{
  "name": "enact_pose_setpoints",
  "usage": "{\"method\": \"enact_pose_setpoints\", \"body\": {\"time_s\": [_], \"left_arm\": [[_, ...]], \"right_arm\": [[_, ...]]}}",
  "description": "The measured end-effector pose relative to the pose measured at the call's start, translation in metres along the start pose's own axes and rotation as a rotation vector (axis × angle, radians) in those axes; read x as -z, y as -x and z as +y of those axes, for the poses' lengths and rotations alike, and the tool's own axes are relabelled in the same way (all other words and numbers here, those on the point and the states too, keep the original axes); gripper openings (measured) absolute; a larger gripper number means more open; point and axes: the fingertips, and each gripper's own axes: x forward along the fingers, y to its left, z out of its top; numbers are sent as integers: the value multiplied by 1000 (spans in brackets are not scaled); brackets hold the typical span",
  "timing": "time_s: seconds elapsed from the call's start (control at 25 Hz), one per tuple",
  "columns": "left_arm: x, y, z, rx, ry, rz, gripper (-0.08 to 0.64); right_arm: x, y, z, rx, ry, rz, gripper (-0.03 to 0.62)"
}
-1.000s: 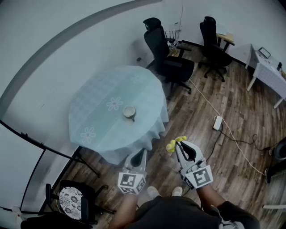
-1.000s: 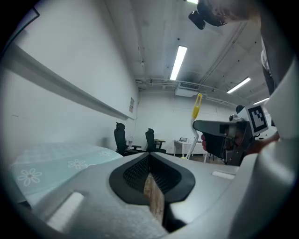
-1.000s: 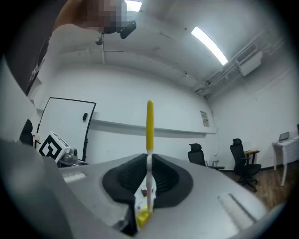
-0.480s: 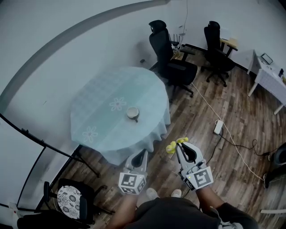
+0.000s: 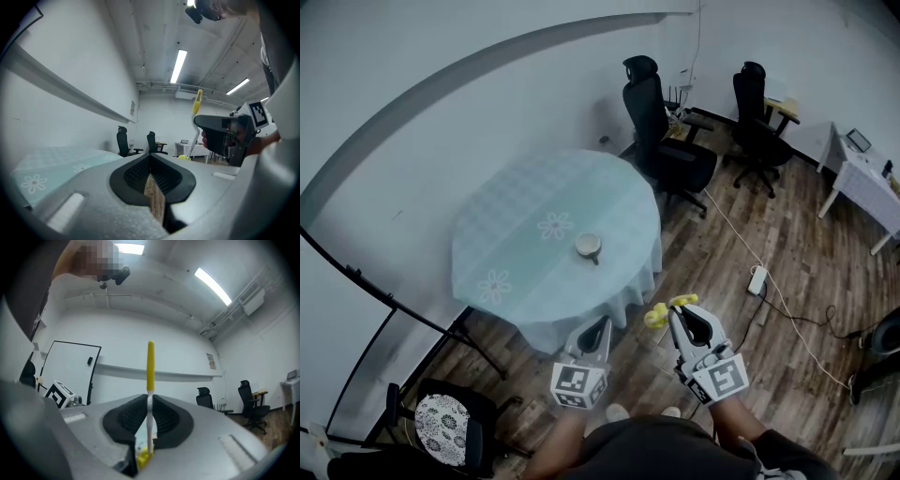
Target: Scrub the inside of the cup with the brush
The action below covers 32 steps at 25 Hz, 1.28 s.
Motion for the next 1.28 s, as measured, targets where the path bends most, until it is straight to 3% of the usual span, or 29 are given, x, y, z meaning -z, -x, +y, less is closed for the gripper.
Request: {"method": "enact_pose_setpoints", "body": {"time_s": [0.6,1.0,1.28], "left_arm": [[19,25,41,-7,25,8,6],[23,1,56,-60,22,35,5],[24,-45,55,-88,8,58,6]], "right_arm": [[12,-28,41,-1,24,16,35],[21,-55,15,-42,1,19,35],[25,-83,-27,-81,-10,13,35]]}}
